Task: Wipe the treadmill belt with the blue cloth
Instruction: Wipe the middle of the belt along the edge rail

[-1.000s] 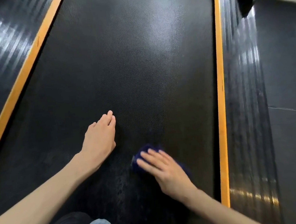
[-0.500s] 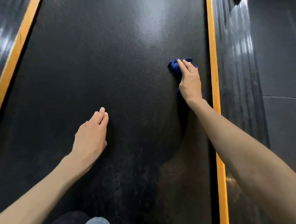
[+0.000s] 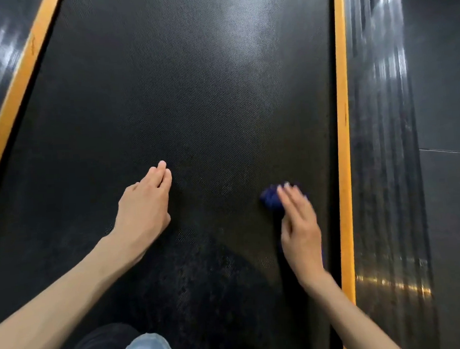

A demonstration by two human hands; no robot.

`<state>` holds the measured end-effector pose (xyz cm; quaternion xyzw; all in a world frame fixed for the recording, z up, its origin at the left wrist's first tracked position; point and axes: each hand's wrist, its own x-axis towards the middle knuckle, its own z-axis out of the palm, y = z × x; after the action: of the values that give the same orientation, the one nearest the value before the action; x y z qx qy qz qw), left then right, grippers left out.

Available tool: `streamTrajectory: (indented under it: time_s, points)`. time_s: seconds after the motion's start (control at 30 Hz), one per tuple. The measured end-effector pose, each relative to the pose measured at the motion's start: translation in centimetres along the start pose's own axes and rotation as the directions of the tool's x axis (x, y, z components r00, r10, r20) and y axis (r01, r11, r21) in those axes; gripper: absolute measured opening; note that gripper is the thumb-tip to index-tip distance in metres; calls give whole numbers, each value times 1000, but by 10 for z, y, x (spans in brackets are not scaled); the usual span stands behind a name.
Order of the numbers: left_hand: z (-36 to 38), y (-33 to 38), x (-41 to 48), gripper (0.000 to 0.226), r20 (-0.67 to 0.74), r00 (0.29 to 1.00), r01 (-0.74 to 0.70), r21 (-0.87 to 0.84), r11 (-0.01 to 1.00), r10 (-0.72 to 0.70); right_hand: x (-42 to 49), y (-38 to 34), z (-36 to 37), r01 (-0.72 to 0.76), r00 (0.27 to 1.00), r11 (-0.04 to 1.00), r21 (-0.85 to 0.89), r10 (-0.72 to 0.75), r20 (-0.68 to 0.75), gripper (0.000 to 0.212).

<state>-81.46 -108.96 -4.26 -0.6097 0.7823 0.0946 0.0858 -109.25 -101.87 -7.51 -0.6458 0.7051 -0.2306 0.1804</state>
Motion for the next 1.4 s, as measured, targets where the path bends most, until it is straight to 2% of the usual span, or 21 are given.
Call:
streamTrajectory:
  time_s: [0.1, 0.23, 0.4, 0.47, 0.57, 0.6, 0.67, 0.73, 0.8, 0.87, 0.9, 0.93, 1.0, 1.07, 1.13, 1.23, 1.37, 1.4]
  points:
    - [-2, -2, 0, 72, 3, 1000, 17, -44, 999, -17, 79, 3, 6, -68, 989, 996, 54, 74, -127, 52]
    - [-3, -3, -1, 73, 32, 999, -18, -25, 1000, 18, 162, 7, 6, -101, 977, 992, 76, 113, -180, 48]
    - [-5, -10, -4, 73, 0, 1000, -14, -173, 985, 14, 133, 6, 5, -50, 988, 999, 11, 51, -146, 50]
    - [-10, -9, -11, 71, 7, 997, 77, -190, 979, -78, 115, 6, 7, -94, 981, 996, 6, 94, -171, 50]
    - [-17, -25, -28, 62, -58, 970, 228, -92, 969, -234, 109, -27, 29, -241, 935, 969, 64, 249, -252, 57]
    - [-18, -34, -36, 60, -58, 961, 265, -73, 961, -270, 101, -46, 41, -221, 938, 972, 77, 234, -256, 58]
    - [-15, -58, -55, 57, -57, 933, 352, -58, 934, -356, 72, -88, 70, -22, 986, 997, 77, 34, -164, 59]
    - [-13, -79, -72, 54, -46, 904, 423, -65, 904, -426, 37, -130, 99, 208, 976, 972, 110, -214, 44, 60]
    - [-14, -90, -82, 53, -2, 886, 463, -68, 884, -464, 10, -160, 117, 417, 865, 893, 169, -447, 227, 57]
    - [-17, -95, -91, 54, 57, 858, 514, -71, 855, -511, 7, -164, 121, 602, 700, 771, 207, -634, 329, 57]
    - [-18, -94, -97, 54, 70, 844, 536, -74, 841, -532, 15, -160, 120, 659, 636, 724, 206, -682, 362, 60]
    - [-20, -93, -105, 53, 66, 831, 556, -67, 828, -553, 24, -157, 116, 687, 602, 700, 194, -698, 387, 66]
    - [-23, -86, -130, 47, 10, 787, 617, -40, 786, -617, 30, -160, 110, 659, 618, 734, 163, -652, 439, 73]
    - [-21, -79, -159, 45, 16, 745, 667, -33, 744, -667, 18, -177, 110, 538, 718, 828, 158, -548, 430, 70]
    - [-8, -75, -184, 51, 68, 758, 651, -34, 758, -648, 5, -186, 113, 436, 790, 888, 145, -455, 410, 66]
    - [13, -94, -194, 56, 31, 812, 583, -69, 809, -583, 6, -184, 117, 470, 800, 874, 125, -481, 358, 65]
    - [31, -100, -196, 54, -49, 831, 546, -117, 830, -554, 26, -187, 124, 551, 733, 817, 170, -572, 368, 56]
    - [35, -99, -199, 57, -69, 827, 545, -148, 826, -558, 36, -192, 131, 527, 760, 830, 182, -557, 336, 53]
